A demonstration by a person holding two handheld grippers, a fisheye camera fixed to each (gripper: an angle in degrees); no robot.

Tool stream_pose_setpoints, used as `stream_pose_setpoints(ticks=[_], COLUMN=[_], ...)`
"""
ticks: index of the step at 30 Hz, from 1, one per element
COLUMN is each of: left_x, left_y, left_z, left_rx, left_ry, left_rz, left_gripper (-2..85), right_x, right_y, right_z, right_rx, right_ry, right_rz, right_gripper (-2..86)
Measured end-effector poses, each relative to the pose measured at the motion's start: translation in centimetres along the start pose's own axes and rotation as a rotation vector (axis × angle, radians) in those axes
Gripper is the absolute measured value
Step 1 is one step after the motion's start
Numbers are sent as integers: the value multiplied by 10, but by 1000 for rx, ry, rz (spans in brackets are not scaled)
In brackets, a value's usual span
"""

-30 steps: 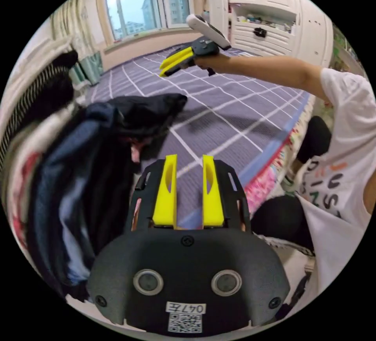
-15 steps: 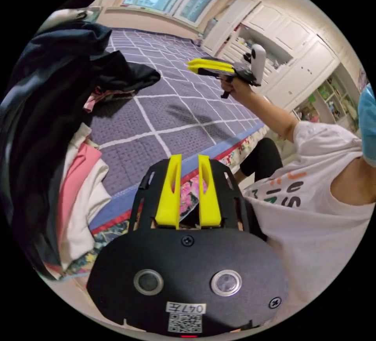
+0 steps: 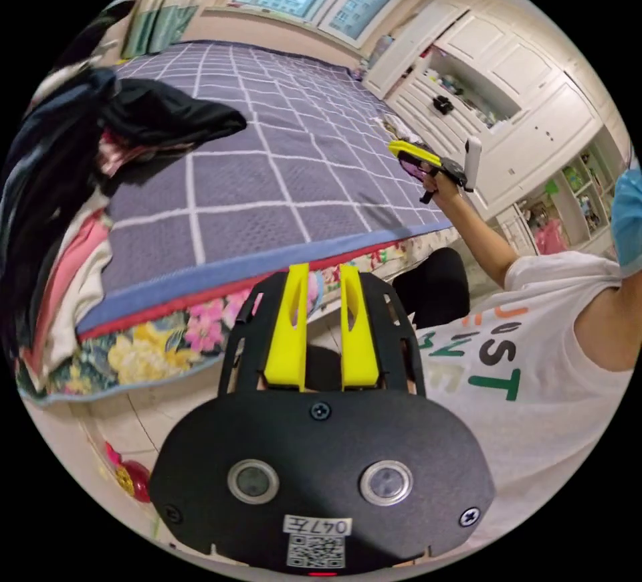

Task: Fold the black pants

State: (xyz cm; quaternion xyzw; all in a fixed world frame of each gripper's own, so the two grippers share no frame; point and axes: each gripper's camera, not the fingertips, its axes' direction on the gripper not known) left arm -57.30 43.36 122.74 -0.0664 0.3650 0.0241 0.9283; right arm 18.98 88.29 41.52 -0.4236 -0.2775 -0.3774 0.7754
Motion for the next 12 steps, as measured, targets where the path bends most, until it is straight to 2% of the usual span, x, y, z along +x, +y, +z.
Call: stream_pose_setpoints(ticks=[4,8,12], left_x=[43,133,235], left_y=[-64,-151,-220], left_z=[45,136,225], left_rx=[-23,-107,-132], left_ry=[47,147,258], left_rz=[145,375,538], left_gripper=[83,92,94], right_x=[75,141,165], right_y=[48,106,140], right_z=[-67,-132,-182], right_rx=[-48,-76,-64], right_ry=[184,277,346], right_rz=[110,271,340], right_gripper=[49,44,34])
